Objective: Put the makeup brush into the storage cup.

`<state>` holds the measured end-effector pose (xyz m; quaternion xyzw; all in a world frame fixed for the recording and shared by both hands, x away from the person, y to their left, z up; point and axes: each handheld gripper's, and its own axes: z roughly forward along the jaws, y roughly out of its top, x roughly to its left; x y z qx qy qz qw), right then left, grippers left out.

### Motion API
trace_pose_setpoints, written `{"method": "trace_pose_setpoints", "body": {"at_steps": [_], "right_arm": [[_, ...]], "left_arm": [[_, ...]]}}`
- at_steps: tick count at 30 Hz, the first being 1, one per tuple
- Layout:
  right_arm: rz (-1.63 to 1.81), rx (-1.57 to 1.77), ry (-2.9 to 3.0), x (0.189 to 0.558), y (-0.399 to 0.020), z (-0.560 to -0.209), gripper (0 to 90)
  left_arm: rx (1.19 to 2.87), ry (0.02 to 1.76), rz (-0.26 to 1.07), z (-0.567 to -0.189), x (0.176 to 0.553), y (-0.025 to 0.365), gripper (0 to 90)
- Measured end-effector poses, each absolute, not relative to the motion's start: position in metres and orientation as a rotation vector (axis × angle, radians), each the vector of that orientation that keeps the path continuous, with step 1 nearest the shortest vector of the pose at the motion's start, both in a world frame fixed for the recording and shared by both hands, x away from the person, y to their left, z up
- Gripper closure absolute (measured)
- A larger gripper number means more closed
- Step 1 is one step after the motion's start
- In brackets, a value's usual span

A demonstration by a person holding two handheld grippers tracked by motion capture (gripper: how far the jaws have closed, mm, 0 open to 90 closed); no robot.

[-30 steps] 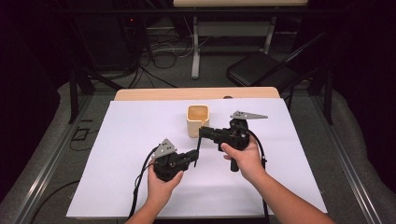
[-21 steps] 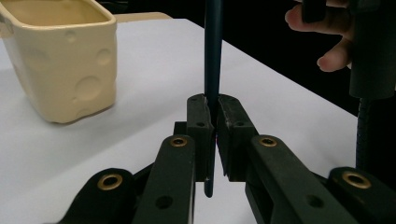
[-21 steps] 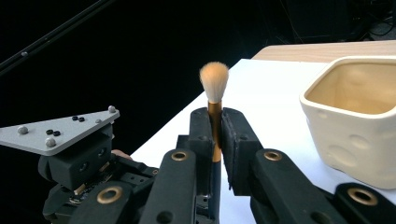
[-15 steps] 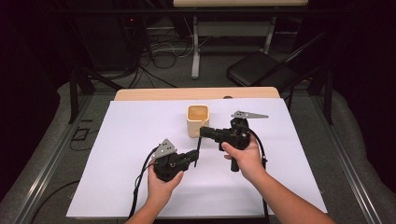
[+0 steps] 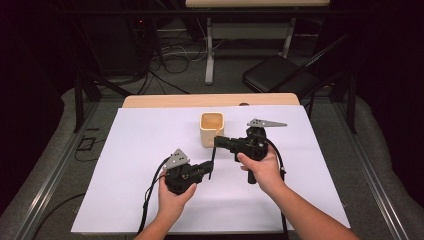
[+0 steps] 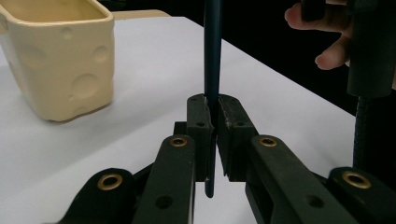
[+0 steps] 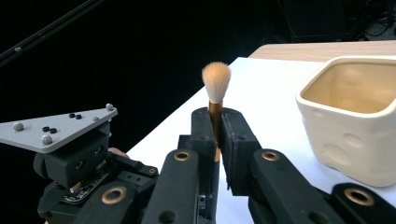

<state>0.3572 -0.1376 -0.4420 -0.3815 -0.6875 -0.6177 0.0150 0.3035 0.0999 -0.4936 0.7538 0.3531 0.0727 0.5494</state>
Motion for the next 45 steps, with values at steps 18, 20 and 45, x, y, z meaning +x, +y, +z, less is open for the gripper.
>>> {"method": "trace_pose_setpoints", "body": {"at_steps": [18,20,45], "right_arm": [[-1.929,-1.192,-2.170,0.357,-0.141,-0.440,84.2],[-1.934,-1.192,-2.180,0.357,-0.142,-0.439,84.2],[-1.969,-1.170,-2.349,0.358,-0.144,-0.426,84.1]], "left_arm": [[1.776,0.834,0.160,-0.493,0.305,0.101,73.3],[1.772,0.838,0.161,-0.493,0.305,0.102,71.9],[1.829,0.858,0.222,-0.493,0.305,0.105,48.0]]}}
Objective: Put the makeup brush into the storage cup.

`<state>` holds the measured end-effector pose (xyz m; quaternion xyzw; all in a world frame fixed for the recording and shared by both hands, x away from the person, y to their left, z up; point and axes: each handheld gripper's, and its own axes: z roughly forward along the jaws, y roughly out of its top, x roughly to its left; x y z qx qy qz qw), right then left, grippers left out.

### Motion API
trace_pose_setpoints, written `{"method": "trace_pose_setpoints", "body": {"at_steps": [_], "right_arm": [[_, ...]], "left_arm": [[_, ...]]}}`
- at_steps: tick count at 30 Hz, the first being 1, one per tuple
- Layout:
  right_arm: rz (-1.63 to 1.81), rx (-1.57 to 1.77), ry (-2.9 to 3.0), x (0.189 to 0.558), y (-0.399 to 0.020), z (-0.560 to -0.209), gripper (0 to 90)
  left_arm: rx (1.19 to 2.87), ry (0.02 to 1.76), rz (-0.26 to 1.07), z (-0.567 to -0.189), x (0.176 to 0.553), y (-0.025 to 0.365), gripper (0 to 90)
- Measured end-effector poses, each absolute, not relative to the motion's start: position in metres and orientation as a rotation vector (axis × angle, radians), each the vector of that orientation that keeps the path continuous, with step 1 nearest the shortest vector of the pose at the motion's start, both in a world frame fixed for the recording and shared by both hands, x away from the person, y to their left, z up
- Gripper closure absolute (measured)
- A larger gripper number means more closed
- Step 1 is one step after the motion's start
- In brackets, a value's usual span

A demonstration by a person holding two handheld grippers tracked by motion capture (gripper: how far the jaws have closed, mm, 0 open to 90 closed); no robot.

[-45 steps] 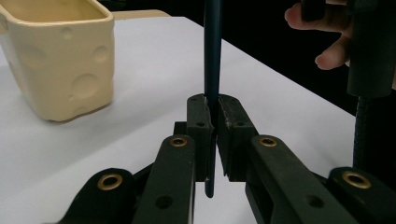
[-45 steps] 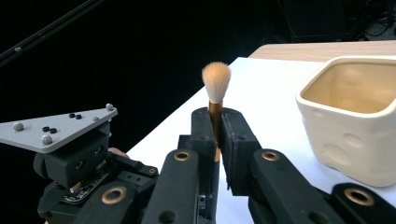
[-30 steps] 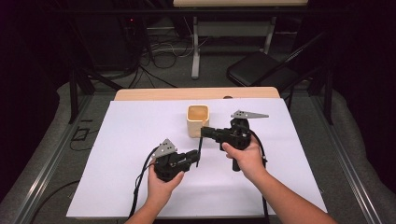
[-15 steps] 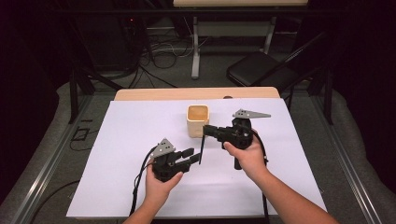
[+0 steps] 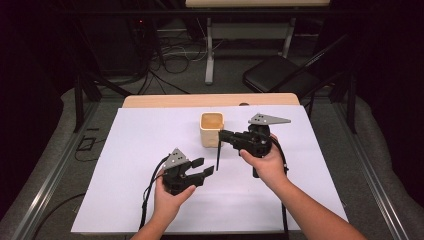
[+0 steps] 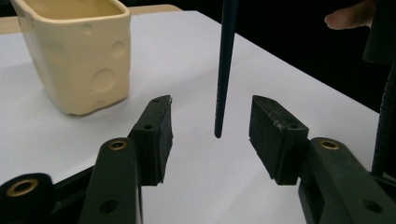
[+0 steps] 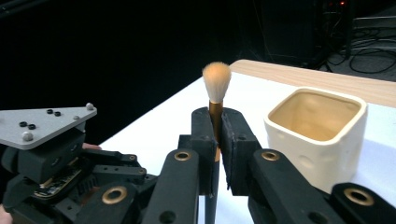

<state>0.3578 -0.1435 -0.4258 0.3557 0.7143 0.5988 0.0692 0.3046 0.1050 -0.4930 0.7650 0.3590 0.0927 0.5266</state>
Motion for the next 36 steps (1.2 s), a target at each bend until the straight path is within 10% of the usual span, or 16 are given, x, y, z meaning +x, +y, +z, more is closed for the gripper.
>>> {"method": "trace_pose_setpoints", "body": {"at_steps": [36], "right_arm": [[1.688,1.045,2.082,0.372,-0.158,-0.404,84.1]], "left_arm": [[1.900,0.910,0.279,-0.491,0.305,0.116,39.5]]}}
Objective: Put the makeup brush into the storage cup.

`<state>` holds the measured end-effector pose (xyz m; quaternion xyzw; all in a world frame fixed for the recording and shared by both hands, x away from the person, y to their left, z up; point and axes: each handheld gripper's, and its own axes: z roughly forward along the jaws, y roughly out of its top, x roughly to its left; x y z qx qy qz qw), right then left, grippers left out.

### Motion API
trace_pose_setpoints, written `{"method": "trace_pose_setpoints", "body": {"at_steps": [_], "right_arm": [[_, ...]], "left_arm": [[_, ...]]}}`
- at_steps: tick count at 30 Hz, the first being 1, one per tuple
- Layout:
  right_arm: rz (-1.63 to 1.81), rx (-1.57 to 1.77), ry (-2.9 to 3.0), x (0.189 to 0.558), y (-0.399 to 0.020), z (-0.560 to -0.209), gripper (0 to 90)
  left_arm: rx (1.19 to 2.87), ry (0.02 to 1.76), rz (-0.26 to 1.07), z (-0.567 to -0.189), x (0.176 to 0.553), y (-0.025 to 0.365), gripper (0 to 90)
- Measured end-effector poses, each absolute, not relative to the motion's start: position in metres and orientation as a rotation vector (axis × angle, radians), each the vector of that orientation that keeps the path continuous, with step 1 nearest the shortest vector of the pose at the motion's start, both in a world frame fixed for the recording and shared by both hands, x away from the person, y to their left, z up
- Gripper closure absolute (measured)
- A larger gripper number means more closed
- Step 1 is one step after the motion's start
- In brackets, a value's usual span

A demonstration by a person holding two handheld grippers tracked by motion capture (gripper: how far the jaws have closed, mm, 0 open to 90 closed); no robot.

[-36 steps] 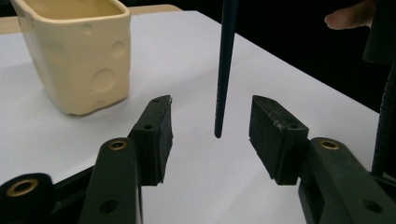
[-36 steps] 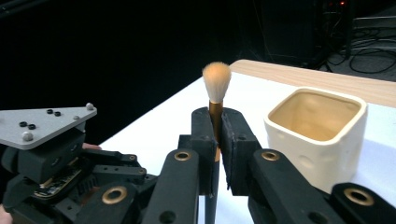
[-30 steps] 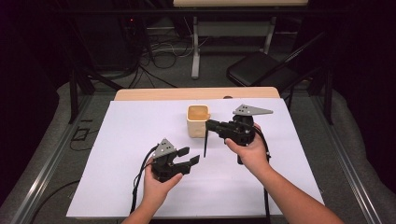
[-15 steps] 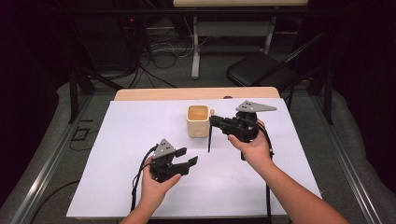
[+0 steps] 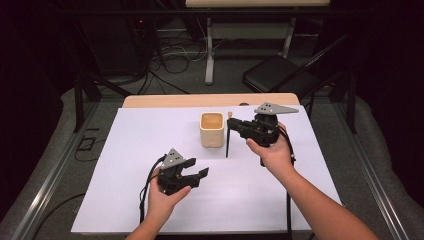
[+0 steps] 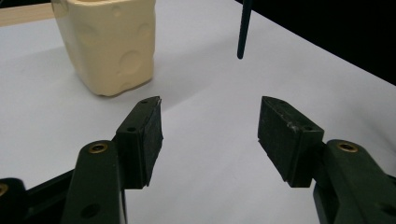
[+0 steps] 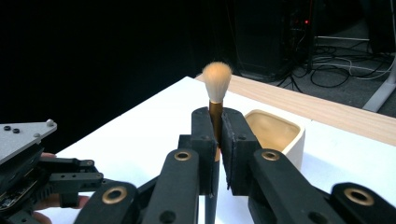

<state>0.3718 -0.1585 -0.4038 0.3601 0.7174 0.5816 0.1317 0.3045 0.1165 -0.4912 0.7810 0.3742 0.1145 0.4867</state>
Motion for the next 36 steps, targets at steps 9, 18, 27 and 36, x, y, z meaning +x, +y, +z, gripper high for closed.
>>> {"method": "trace_pose_setpoints", "body": {"at_steps": [9,18,27,36], "right_arm": [[1.652,1.032,2.067,0.379,-0.160,-0.398,84.1],[1.627,1.009,2.056,0.385,-0.157,-0.390,84.1],[1.607,1.002,2.043,0.391,-0.155,-0.382,84.1],[1.591,1.003,2.024,0.398,-0.151,-0.378,84.1]], "left_arm": [[1.901,0.931,0.287,-0.493,0.305,0.123,38.4],[1.898,0.937,0.306,-0.493,0.305,0.129,38.6],[1.889,0.941,0.315,-0.495,0.303,0.133,39.1],[1.871,0.948,0.318,-0.497,0.303,0.136,39.4]]}}
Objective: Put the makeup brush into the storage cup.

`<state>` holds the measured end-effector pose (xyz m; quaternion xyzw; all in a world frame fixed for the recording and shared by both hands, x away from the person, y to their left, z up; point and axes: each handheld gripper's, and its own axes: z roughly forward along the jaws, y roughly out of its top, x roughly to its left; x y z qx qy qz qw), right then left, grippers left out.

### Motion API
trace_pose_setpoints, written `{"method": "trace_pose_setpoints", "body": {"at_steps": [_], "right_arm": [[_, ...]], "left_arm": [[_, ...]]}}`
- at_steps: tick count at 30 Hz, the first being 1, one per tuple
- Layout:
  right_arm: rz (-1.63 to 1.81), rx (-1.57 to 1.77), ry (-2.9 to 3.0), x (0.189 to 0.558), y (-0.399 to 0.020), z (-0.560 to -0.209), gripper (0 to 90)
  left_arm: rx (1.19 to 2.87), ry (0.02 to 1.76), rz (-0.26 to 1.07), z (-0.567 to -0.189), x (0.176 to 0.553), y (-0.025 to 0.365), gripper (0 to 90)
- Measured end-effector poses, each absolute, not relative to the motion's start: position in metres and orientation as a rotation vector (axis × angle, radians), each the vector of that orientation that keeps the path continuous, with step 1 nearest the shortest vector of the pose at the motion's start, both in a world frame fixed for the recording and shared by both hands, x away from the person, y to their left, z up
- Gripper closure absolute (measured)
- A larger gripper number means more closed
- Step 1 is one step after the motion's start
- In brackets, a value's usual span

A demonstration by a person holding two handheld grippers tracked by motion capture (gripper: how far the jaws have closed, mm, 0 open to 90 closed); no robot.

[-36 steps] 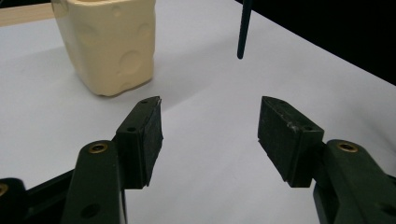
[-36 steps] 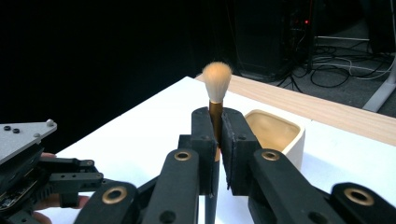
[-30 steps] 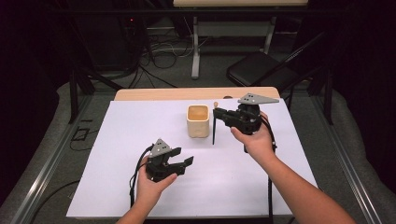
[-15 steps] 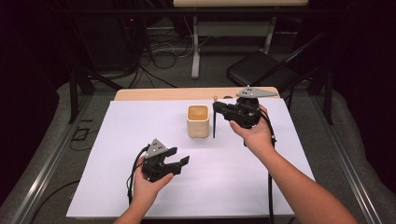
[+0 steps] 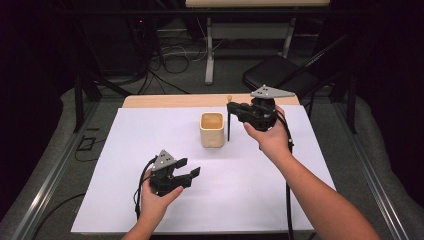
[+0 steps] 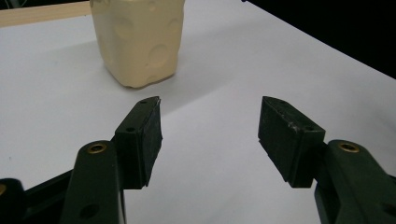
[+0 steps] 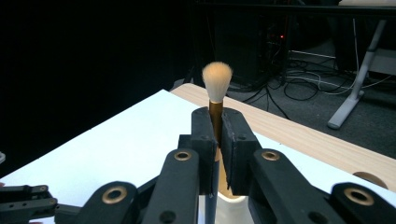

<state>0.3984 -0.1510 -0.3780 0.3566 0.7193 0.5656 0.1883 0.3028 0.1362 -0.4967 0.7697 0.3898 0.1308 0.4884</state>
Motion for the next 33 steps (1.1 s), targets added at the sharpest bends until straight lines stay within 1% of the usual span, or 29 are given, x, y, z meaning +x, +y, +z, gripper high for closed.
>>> {"method": "trace_pose_setpoints", "body": {"at_steps": [15,33], "right_arm": [[1.569,1.025,1.998,0.410,-0.146,-0.376,84.1],[1.539,1.032,1.948,0.425,-0.137,-0.363,84.1]], "left_arm": [[1.866,0.952,0.325,-0.499,0.302,0.138,39.3],[1.852,0.963,0.332,-0.500,0.301,0.140,39.2]]}}
